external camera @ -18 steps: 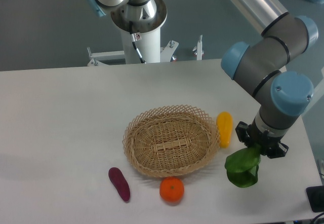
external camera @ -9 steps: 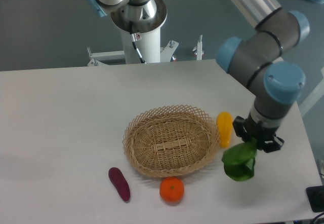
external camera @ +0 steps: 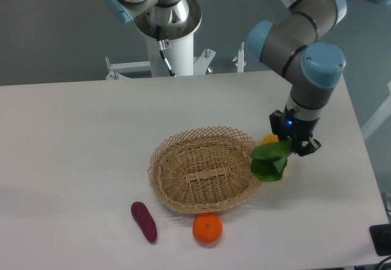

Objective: Place the green vegetable on the table
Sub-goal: 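Carry the bok choy up and past the yellow pepper, away from the basket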

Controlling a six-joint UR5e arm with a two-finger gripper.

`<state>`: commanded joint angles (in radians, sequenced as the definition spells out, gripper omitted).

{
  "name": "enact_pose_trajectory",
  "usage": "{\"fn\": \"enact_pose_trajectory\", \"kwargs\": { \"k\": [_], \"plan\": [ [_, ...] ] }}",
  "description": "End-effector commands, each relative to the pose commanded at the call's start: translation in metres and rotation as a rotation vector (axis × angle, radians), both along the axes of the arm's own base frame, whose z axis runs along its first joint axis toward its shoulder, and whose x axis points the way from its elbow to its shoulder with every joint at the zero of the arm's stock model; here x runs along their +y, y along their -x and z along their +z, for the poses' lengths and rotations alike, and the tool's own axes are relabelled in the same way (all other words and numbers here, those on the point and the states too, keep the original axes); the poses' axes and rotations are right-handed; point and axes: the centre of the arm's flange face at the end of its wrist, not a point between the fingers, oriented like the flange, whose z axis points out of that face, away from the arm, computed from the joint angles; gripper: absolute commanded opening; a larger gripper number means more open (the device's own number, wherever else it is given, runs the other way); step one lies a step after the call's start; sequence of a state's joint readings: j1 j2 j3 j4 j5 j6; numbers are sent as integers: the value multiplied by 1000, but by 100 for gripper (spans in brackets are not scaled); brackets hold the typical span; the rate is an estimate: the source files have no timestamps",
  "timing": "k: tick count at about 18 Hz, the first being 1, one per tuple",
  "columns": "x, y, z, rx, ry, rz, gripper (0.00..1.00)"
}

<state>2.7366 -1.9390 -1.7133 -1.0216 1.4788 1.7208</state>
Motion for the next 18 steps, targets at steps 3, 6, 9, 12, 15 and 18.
{"fn": "enact_pose_trajectory", "kwargs": {
  "k": [3, 6, 9, 12, 15, 18],
  "plan": [
    [-23, -16, -2, -9, 7, -76, 25],
    [-41, -22, 7, 3, 1, -110, 25],
    [-48, -40, 9, 2, 3, -168, 25],
    [-53, -51, 9, 4, 12, -214, 25],
    [-61, -58, 8, 5, 27, -287, 25],
    [-73, -62, 4, 7, 68, -344, 26]
  ]
}}
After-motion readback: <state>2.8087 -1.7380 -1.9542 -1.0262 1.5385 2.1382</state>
